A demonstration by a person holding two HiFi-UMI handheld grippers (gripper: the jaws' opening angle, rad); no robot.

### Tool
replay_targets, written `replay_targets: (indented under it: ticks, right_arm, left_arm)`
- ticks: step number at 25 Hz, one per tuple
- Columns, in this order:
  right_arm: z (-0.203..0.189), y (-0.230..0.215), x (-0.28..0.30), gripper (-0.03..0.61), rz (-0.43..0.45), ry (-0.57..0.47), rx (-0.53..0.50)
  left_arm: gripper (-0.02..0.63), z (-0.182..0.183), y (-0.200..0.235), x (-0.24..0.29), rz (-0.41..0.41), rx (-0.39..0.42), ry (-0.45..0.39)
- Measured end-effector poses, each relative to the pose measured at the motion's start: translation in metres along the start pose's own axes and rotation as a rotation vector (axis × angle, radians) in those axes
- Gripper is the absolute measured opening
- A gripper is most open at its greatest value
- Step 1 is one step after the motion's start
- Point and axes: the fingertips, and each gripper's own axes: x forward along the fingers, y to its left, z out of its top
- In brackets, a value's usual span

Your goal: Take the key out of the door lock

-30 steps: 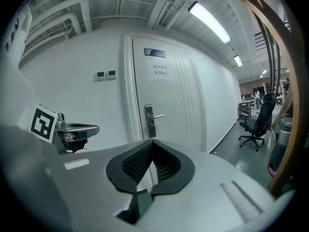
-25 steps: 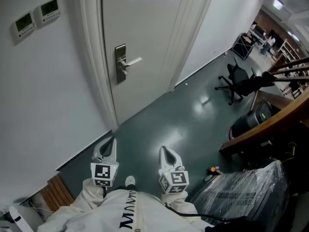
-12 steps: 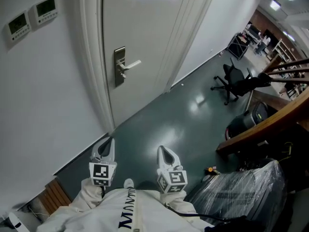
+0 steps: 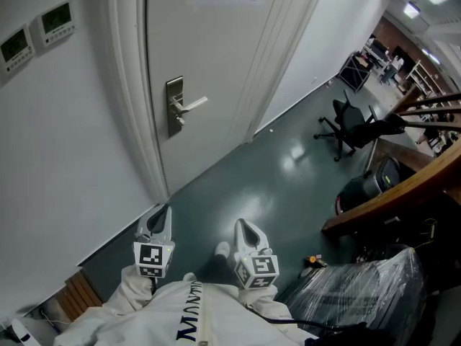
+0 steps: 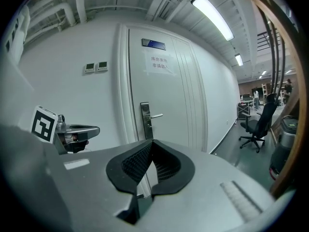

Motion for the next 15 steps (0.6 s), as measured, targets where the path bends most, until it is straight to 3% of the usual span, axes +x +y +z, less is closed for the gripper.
replay_targets:
  ticks: [15]
  right_arm:
    - [0.027, -0.073, 0.074, 0.0, 0.031, 0.008, 0.029]
  left_arm:
    - [0.0, 0.021, -0.005, 0.102, 0.017, 0.028, 0.028]
